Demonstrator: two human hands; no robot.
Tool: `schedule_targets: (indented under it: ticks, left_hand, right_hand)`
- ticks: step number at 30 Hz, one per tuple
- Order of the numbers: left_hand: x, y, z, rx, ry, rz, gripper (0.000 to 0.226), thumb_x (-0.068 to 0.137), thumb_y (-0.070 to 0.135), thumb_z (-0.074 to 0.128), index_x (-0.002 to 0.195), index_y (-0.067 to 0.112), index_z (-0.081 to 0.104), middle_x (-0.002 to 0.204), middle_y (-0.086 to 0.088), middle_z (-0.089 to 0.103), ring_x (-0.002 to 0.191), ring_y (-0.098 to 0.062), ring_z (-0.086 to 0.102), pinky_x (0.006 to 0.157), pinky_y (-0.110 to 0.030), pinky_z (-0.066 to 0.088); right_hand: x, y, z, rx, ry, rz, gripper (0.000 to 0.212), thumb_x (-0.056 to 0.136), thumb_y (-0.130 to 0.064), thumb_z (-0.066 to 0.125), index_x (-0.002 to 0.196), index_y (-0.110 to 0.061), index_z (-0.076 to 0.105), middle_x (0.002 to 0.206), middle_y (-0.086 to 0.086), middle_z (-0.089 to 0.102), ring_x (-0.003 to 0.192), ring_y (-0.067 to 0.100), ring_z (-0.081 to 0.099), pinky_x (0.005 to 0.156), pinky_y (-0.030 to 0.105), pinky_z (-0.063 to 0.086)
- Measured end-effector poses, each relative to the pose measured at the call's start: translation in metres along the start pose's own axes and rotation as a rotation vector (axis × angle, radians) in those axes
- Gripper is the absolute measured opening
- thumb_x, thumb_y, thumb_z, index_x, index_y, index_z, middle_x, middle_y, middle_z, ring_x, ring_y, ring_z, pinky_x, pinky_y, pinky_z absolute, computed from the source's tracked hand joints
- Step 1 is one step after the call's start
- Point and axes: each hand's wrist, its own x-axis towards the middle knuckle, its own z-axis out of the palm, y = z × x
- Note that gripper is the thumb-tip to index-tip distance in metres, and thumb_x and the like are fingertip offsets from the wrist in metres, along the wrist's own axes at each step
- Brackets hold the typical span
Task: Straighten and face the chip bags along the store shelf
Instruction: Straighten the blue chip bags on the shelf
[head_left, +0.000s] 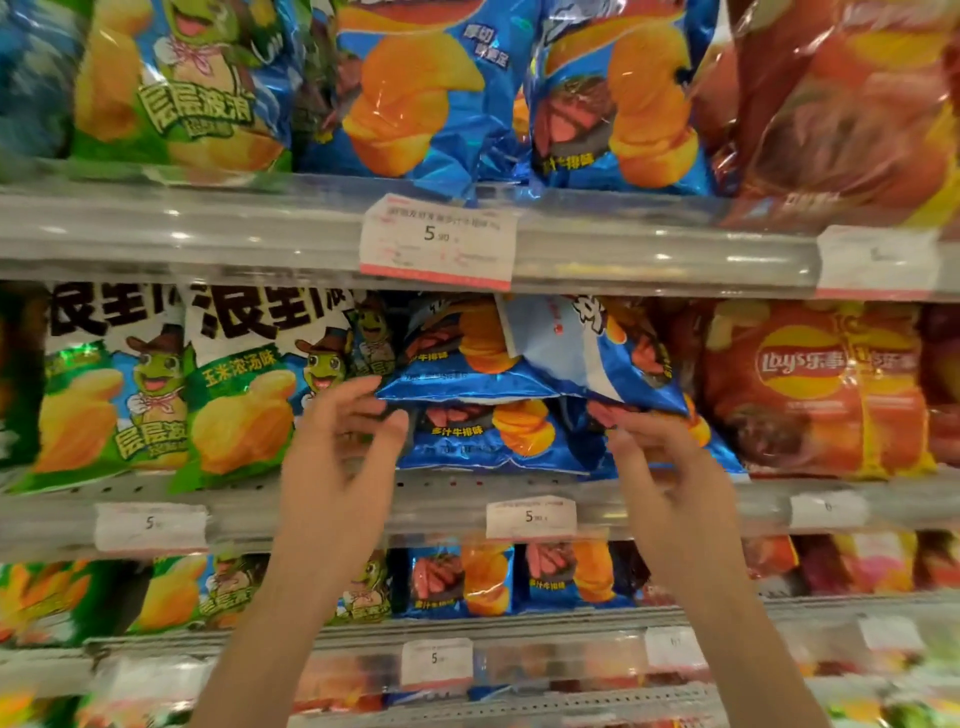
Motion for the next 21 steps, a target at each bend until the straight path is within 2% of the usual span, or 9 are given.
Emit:
schedule_targets:
  ticks: [2, 5, 7, 9, 13, 18, 21]
  left_hand:
    - [0.015, 0.000, 0.010, 0.150, -0.021, 0.080, 0.034, 0.094, 0.031, 0.064, 0.127, 0.028, 0.057, 0.122, 0.008, 0.056, 0.112, 0.001, 0.053, 0.093, -0.013, 0.041]
    - [0.034, -0.002, 0.021, 0.350, -0.067, 0.162, 0.042, 0.094, 0.034, 0.064, 0.134, 0.021, 0.056, 0.134, -0.002, 0.048, 0.127, -0.015, 0.043, 0.105, -0.027, 0.033]
    - [0.046, -0.002, 0.025, 0.417, -0.079, 0.162, 0.046, 0.095, 0.035, 0.063, 0.137, 0.018, 0.054, 0.139, -0.009, 0.047, 0.131, -0.024, 0.042, 0.106, -0.030, 0.033]
    - [0.058, -0.002, 0.027, 0.432, -0.098, 0.097, 0.049, 0.096, 0.039, 0.060, 0.139, 0.018, 0.051, 0.141, -0.011, 0.046, 0.130, -0.029, 0.045, 0.106, -0.035, 0.036]
    - [0.075, -0.004, 0.031, 0.490, -0.200, -0.013, 0.053, 0.098, 0.047, 0.052, 0.145, 0.022, 0.043, 0.143, -0.011, 0.050, 0.128, -0.034, 0.050, 0.100, -0.039, 0.043]
    - [0.083, -0.009, 0.033, 0.501, -0.300, -0.053, 0.055, 0.098, 0.050, 0.051, 0.144, 0.022, 0.044, 0.137, -0.009, 0.059, 0.123, -0.032, 0.057, 0.096, -0.037, 0.047]
    - [0.083, -0.012, 0.030, 0.498, -0.309, -0.058, 0.056, 0.096, 0.053, 0.053, 0.144, 0.026, 0.045, 0.140, -0.004, 0.058, 0.126, -0.028, 0.055, 0.099, -0.037, 0.047]
  right_hand:
    - [0.021, 0.000, 0.000, -0.133, 0.086, -0.130, 0.015, 0.096, -0.027, 0.062, 0.111, -0.026, 0.067, 0.110, -0.007, 0.064, 0.103, 0.008, 0.060, 0.084, 0.018, 0.048]
    - [0.058, 0.013, 0.003, -0.410, 0.103, -0.265, 0.046, 0.091, -0.035, 0.066, 0.130, -0.010, 0.058, 0.132, 0.012, 0.054, 0.125, 0.029, 0.047, 0.103, 0.047, 0.043]
    - [0.076, 0.020, 0.006, -0.514, 0.058, -0.253, 0.073, 0.085, -0.052, 0.061, 0.142, -0.008, 0.047, 0.147, 0.018, 0.045, 0.138, 0.037, 0.038, 0.110, 0.053, 0.036]
    - [0.087, 0.025, 0.011, -0.587, 0.010, -0.264, 0.088, 0.082, -0.063, 0.054, 0.150, -0.010, 0.037, 0.155, 0.015, 0.039, 0.145, 0.037, 0.032, 0.115, 0.055, 0.032]
    - [0.095, 0.038, 0.021, -0.655, -0.049, -0.269, 0.085, 0.086, -0.052, 0.069, 0.153, -0.013, 0.034, 0.157, 0.011, 0.040, 0.142, 0.036, 0.038, 0.112, 0.058, 0.034]
    - [0.109, 0.040, 0.018, -0.696, 0.026, -0.303, 0.070, 0.086, -0.034, 0.075, 0.144, -0.010, 0.045, 0.144, 0.016, 0.052, 0.131, 0.042, 0.049, 0.104, 0.058, 0.041]
    - [0.122, 0.048, 0.011, -0.787, 0.074, -0.317, 0.067, 0.087, -0.029, 0.074, 0.144, -0.006, 0.046, 0.143, 0.019, 0.053, 0.133, 0.045, 0.046, 0.109, 0.061, 0.036]
